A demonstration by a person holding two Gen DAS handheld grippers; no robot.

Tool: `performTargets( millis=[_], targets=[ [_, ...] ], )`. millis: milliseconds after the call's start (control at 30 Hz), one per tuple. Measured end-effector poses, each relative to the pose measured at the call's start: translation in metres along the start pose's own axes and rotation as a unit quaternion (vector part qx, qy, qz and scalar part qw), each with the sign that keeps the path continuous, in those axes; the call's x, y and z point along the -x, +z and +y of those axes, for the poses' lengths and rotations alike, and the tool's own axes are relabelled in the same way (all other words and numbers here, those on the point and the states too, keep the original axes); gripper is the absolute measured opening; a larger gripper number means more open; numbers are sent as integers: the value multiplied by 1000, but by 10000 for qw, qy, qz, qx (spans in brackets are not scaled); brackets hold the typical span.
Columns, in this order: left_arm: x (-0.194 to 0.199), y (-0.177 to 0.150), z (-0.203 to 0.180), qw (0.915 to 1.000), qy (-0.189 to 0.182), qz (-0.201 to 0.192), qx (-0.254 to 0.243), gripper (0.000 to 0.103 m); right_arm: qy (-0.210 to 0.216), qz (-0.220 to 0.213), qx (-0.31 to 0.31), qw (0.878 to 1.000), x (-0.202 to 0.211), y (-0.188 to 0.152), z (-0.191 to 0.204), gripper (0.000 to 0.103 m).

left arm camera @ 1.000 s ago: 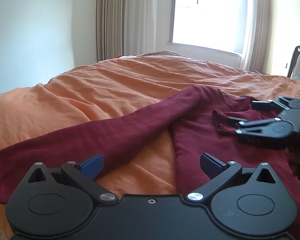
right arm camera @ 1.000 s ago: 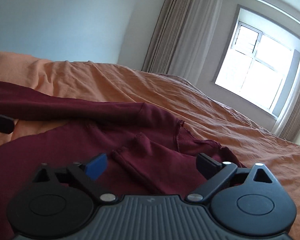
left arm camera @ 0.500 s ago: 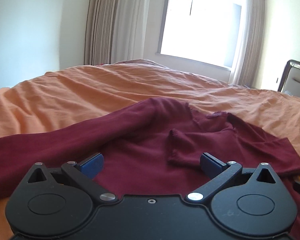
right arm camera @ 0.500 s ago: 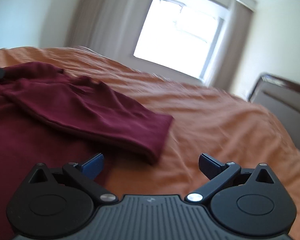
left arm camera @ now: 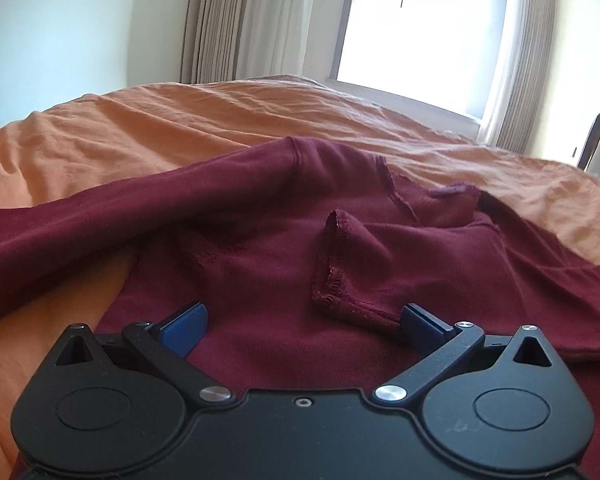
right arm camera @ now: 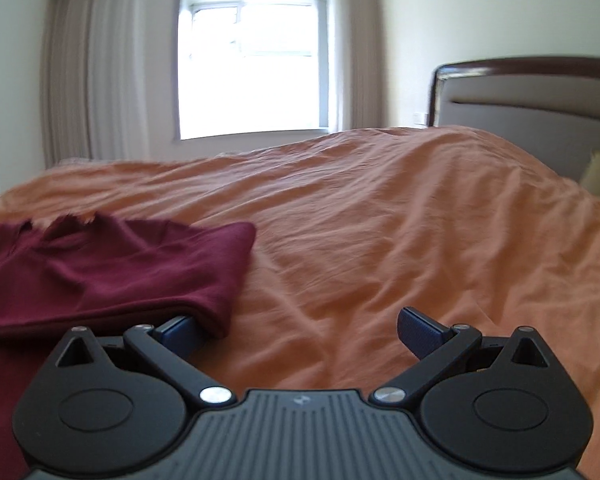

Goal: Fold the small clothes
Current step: 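Move the left gripper to the other sleeve cuff and close on it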

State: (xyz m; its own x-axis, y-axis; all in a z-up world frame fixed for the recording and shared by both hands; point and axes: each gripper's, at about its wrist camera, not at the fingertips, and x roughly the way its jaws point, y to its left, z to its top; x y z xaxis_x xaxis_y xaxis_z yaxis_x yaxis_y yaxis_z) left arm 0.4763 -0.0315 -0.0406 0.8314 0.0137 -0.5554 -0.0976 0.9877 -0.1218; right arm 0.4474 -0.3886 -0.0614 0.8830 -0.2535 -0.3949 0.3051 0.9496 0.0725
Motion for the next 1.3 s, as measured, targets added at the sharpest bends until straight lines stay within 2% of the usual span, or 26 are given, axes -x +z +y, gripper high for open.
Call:
performTargets(
  millis=[67, 300, 667, 900, 1033, 1167, 1233, 1300],
  targets=[
    [-1, -2, -3, 9999, 67, -27, -98, 103, -165, 8, -156, 9997, -2, -8, -5, 103],
    [0, -6, -1, 9999, 39, -94, -86, 103, -558, 18, 247, 9981, -1, -15, 9, 103],
    [-1, -8, -4, 9997, 112, -100, -197, 103, -275, 489, 178, 9983, -2, -17, 5, 103],
    [2, -6, 0, 9999, -4, -106, -97, 103, 204, 229, -73, 9995, 24, -31, -5, 103],
    [29, 3, 19, 9988, -401, -58, 256, 103, 458, 92, -402, 9981, 32, -36, -16, 103],
    [76, 4, 50, 9969, -457, -185, 608, 103, 572, 27, -606, 9965, 34, -38, -23, 103],
    [98, 3, 70, 9969, -433, -152, 642, 103, 599, 0, -646, 9961, 35, -38, -25, 103],
    [119, -2, 93, 9971, -157, -152, 730, 103, 645, -47, -698, 9955, 36, -39, -27, 103]
  ],
)
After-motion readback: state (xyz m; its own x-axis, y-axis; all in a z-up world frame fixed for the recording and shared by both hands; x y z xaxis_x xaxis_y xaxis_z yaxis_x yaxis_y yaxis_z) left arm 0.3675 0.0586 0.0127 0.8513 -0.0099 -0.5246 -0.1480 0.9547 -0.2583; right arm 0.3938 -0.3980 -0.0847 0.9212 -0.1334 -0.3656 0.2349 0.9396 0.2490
